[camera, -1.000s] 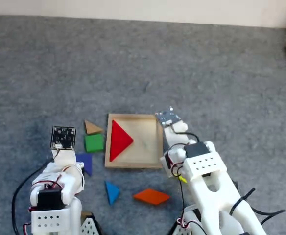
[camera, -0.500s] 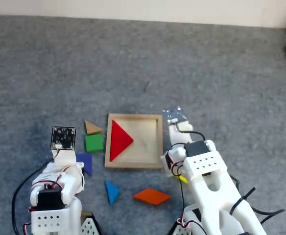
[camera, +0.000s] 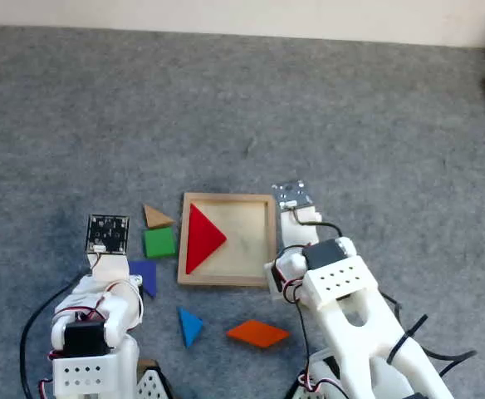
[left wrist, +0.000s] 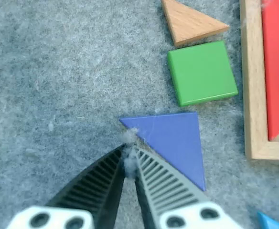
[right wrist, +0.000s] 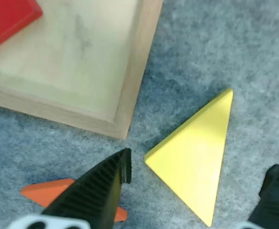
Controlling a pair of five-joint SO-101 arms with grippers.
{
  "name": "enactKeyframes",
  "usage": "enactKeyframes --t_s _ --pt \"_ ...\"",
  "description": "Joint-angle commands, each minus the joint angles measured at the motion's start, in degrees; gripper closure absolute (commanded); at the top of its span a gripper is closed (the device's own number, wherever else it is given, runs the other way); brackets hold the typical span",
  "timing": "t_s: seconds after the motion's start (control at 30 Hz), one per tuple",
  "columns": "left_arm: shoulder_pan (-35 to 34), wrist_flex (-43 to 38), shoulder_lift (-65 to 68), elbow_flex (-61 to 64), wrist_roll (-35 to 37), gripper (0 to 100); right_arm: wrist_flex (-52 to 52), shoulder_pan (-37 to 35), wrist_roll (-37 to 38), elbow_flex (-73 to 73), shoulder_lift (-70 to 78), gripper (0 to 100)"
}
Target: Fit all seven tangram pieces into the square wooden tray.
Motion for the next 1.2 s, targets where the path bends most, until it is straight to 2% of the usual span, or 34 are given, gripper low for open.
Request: enactKeyframes --t_s 0.0,0.4,0.53,0.77,0.97,1.17 --pt "-0.6 0.3 -0.3 1.2 -0.1 100 0.4 -0.5 -1.4 -3.3 -0.9 59.9" --pt "-0.6 0.3 -0.3 1.2 -0.1 100 0.4 -0.4 -3.4 -3.8 -0.8 59.9" --pt "-0.6 0.3 -0.3 1.2 -0.1 100 1.5 2.4 -3.4 -6.5 -0.4 59.9" --pt "-0.6 0.3 -0.3 1.2 -0.1 100 6.9 3.3 -3.0 -17.2 13.5 59.9" --pt "-0.6 0.3 -0.3 1.2 -0.1 100 4.4 3.2 -2.9 -15.6 14.8 59.9" --pt "-0.6 0.3 -0.3 1.2 -0.1 100 -2.8 3.2 -2.9 -8.3 15.2 59.9"
